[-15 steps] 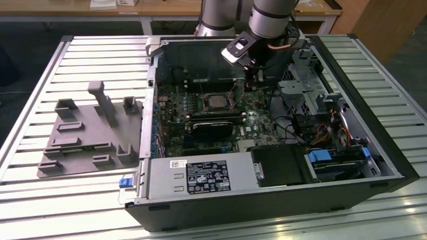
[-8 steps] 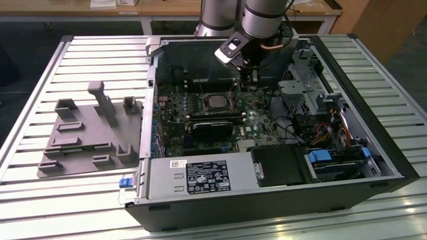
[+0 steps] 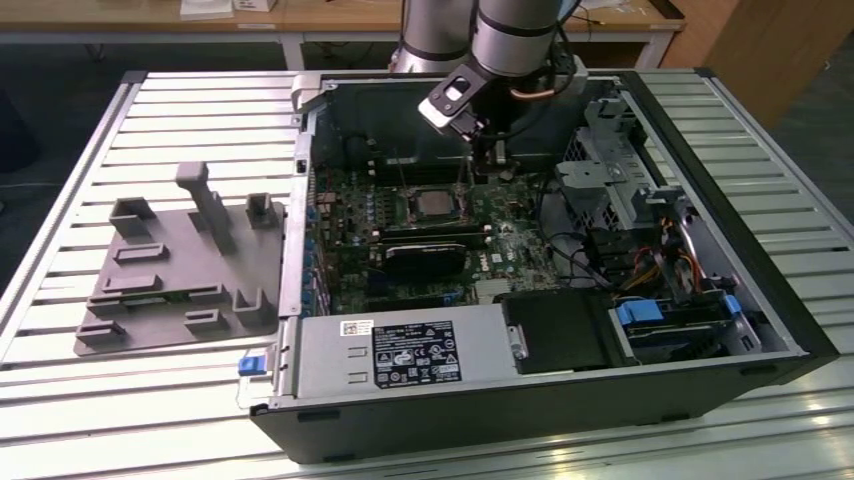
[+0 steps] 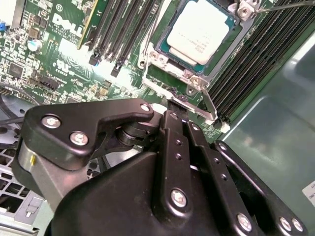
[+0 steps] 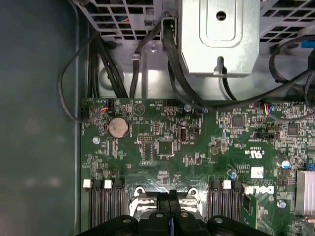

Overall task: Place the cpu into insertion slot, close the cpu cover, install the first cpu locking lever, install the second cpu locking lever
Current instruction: 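Close the cpu cover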

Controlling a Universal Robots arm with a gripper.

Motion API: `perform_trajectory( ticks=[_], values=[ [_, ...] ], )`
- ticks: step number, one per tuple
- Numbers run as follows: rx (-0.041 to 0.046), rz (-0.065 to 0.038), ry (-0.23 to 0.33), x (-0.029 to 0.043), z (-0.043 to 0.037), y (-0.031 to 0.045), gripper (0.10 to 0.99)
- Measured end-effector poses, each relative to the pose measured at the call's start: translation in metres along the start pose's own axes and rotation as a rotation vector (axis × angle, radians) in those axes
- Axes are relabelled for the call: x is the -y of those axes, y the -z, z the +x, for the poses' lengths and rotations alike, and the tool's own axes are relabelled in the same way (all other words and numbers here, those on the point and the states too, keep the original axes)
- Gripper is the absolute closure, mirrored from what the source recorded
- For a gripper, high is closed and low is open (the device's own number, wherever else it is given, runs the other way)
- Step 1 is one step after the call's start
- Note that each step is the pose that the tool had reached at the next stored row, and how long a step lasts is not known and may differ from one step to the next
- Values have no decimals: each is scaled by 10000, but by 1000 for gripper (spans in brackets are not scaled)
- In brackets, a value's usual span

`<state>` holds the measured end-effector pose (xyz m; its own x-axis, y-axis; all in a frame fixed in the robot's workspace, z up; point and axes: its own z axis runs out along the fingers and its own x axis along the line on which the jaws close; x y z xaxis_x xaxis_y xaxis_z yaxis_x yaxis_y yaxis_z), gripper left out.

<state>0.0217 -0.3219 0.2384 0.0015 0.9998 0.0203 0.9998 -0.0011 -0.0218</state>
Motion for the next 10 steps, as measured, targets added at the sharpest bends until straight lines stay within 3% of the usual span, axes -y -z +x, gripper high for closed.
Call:
perform_trajectory(
  ticks=[10],
  values=[
    [0,-40,1,58,0,-1,984]
  ],
)
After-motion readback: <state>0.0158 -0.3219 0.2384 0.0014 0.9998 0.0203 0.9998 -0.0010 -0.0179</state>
